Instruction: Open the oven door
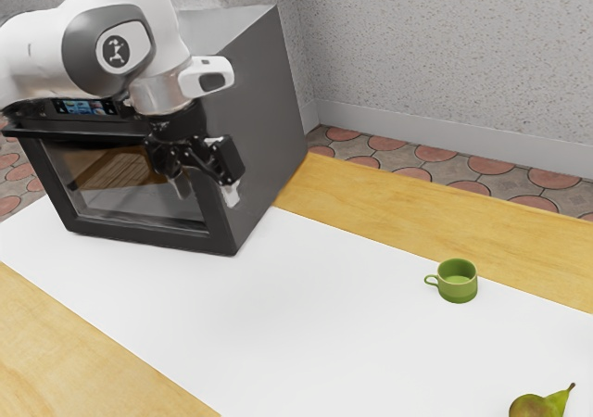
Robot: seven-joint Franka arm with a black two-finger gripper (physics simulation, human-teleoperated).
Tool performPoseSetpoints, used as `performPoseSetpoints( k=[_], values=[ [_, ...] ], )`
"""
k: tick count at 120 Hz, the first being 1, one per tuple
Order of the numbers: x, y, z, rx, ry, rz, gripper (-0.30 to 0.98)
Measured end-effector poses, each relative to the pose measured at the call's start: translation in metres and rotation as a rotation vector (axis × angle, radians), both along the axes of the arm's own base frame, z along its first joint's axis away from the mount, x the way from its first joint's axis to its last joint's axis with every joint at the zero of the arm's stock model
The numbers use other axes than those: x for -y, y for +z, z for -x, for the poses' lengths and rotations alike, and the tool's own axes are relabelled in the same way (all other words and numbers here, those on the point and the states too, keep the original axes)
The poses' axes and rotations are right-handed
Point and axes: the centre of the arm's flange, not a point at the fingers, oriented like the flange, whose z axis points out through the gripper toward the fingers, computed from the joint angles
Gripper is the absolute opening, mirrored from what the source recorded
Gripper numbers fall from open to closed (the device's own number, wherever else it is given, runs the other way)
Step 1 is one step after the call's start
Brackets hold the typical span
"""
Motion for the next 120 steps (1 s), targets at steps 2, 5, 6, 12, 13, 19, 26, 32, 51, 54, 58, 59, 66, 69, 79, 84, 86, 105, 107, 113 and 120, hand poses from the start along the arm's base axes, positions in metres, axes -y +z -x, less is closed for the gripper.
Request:
performPoseSetpoints(
  k=[2,5,6,12,13,19,26,32,51,54,58,59,66,69,79,84,86,105,107,113,120],
  values=[
    [-0.012,0.0,0.002,-0.001,0.021,0.002,0.68],
    [-0.029,0.0,0.006,-0.001,0.051,0.004,0.69],
    [-0.035,0.0,0.007,-0.001,0.06,0.005,0.69],
    [-0.06,0.0,0.014,-0.002,0.104,0.009,0.69],
    [-0.063,0.0,0.015,-0.001,0.109,0.009,0.69],
    [-0.074,0.001,0.018,-0.001,0.128,0.012,0.69],
    [-0.073,0.005,0.019,0.006,0.123,0.013,0.69],
    [-0.064,0.027,0.017,0.042,0.102,0.004,0.69],
    [-0.07,0.153,0.088,0.312,-0.044,-0.1,0.68],
    [-0.097,0.151,0.09,0.321,-0.041,-0.149,0.68],
    [-0.126,0.149,0.091,0.327,-0.053,-0.212,0.68],
    [-0.132,0.147,0.09,0.327,-0.062,-0.226,0.68],
    [-0.159,0.139,0.082,0.336,-0.16,-0.289,0.69],
    [-0.167,0.131,0.074,0.338,-0.211,-0.297,0.69],
    [-0.191,0.106,0.053,0.349,-0.381,-0.307,0.69],
    [-0.196,0.102,0.049,0.369,-0.467,-0.312,0.69],
    [-0.197,0.102,0.048,0.378,-0.501,-0.313,0.69],
    [-0.213,0.095,0.053,0.394,-0.794,-0.329,0.68],
    [-0.217,0.094,0.055,0.391,-0.817,-0.332,0.68],
    [-0.228,0.094,0.062,0.386,-0.884,-0.345,0.68],
    [-0.228,0.094,0.068,0.379,-0.971,-0.354,0.69]
  ],
)
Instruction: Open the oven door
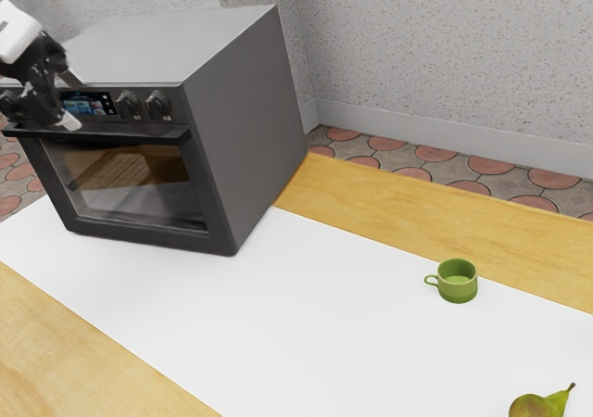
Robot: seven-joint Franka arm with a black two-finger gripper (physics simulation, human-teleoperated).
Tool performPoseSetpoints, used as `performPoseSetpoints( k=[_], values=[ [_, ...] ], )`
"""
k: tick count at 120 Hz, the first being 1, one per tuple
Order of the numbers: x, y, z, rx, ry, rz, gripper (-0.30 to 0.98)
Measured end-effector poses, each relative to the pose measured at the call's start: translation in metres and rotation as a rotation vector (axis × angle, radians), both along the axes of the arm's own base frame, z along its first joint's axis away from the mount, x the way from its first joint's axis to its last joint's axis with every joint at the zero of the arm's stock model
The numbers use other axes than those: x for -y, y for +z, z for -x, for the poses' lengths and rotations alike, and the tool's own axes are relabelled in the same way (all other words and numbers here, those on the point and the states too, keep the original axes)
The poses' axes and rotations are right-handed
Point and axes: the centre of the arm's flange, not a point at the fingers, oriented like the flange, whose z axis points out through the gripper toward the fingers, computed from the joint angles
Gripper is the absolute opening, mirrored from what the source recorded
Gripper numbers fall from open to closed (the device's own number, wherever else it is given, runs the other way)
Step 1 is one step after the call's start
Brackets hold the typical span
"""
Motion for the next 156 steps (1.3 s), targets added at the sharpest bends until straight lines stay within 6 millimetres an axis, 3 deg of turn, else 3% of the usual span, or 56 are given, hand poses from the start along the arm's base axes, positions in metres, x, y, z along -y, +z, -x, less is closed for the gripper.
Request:
performPoseSetpoints(
  k=[24,37,46,66,105,132,138,143,146,150,154,156],
  values=[
    [0.045,-0.054,0.015,-0.167,-0.29,-0.149,0.69],
    [0.027,-0.076,0.021,-0.149,-0.324,-0.246,0.69],
    [0.015,-0.073,0.02,-0.107,-0.336,-0.318,0.69],
    [0.016,-0.06,0.015,-0.037,-0.388,-0.421,0.69],
    [-0.003,-0.086,0.019,-0.046,-0.436,-0.472,0.69],
    [0.001,-0.108,0.022,-0.052,-0.477,-0.475,0.7],
    [0.021,-0.113,0.05,-0.025,-0.505,-0.447,0.65],
    [0.06,-0.12,0.107,0.011,-0.548,-0.434,0.62],
    [0.099,-0.117,0.147,0.036,-0.594,-0.464,0.61],
    [0.195,-0.061,0.195,0.104,-0.699,-0.636,0.62],
    [0.278,0.029,0.241,0.211,-0.742,-0.833,0.64],
    [0.307,0.08,0.254,0.265,-0.731,-0.894,0.64]
  ],
)
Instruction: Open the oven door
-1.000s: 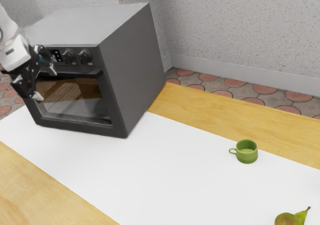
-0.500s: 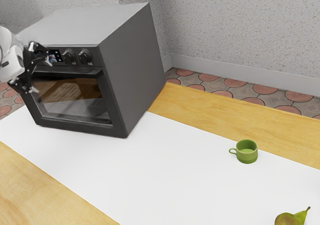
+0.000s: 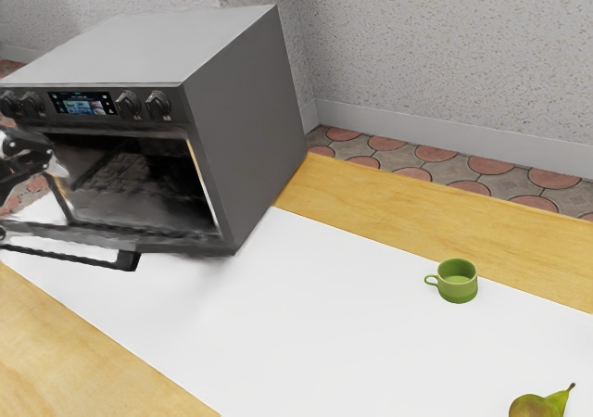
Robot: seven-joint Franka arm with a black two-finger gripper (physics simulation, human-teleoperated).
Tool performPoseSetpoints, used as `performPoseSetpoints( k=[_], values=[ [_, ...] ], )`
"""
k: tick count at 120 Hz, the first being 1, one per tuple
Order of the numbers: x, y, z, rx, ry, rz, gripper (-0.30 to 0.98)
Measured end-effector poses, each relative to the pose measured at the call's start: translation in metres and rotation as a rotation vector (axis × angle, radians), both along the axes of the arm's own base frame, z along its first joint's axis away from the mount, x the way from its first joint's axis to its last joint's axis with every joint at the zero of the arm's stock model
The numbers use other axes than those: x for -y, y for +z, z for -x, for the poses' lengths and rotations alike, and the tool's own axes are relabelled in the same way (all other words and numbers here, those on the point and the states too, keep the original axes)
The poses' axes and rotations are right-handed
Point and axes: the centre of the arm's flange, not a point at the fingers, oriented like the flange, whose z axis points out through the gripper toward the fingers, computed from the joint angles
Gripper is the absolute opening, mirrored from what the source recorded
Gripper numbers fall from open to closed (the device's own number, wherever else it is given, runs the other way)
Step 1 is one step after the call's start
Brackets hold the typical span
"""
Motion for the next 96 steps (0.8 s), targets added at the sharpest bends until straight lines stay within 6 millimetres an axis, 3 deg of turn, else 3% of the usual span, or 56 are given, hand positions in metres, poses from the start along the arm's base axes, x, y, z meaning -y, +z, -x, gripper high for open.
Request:
performPoseSetpoints(
  k=[2,5,8,10,13,19,25,32,37,46,62,77,96],
  values=[
    [0.021,0.043,0.005,0.047,0.001,-0.016,0.65],
    [0.044,0.092,-0.01,0.071,0.023,-0.021,0.65],
    [0.065,0.125,-0.054,0.052,0.065,-0.023,0.66],
    [0.069,0.129,-0.091,0.015,0.106,-0.008,0.66],
    [0.053,0.12,-0.142,-0.053,0.184,0.057,0.66],
    [-0.018,0.07,-0.224,-0.219,0.308,0.29,0.67],
    [-0.071,0.011,-0.273,-0.376,0.386,0.51,0.67],
    [-0.118,-0.06,-0.307,-0.539,0.505,0.687,0.67],
    [-0.131,-0.1,-0.32,-0.629,0.589,0.757,0.68],
    [-0.104,-0.129,-0.332,-0.712,0.681,0.802,0.68],
    [-0.089,-0.143,-0.332,-0.725,0.872,0.851,0.68],
    [-0.084,-0.166,-0.345,-0.683,1.079,0.835,0.68],
    [-0.083,-0.168,-0.345,-0.615,1.246,0.886,0.68]
  ],
)
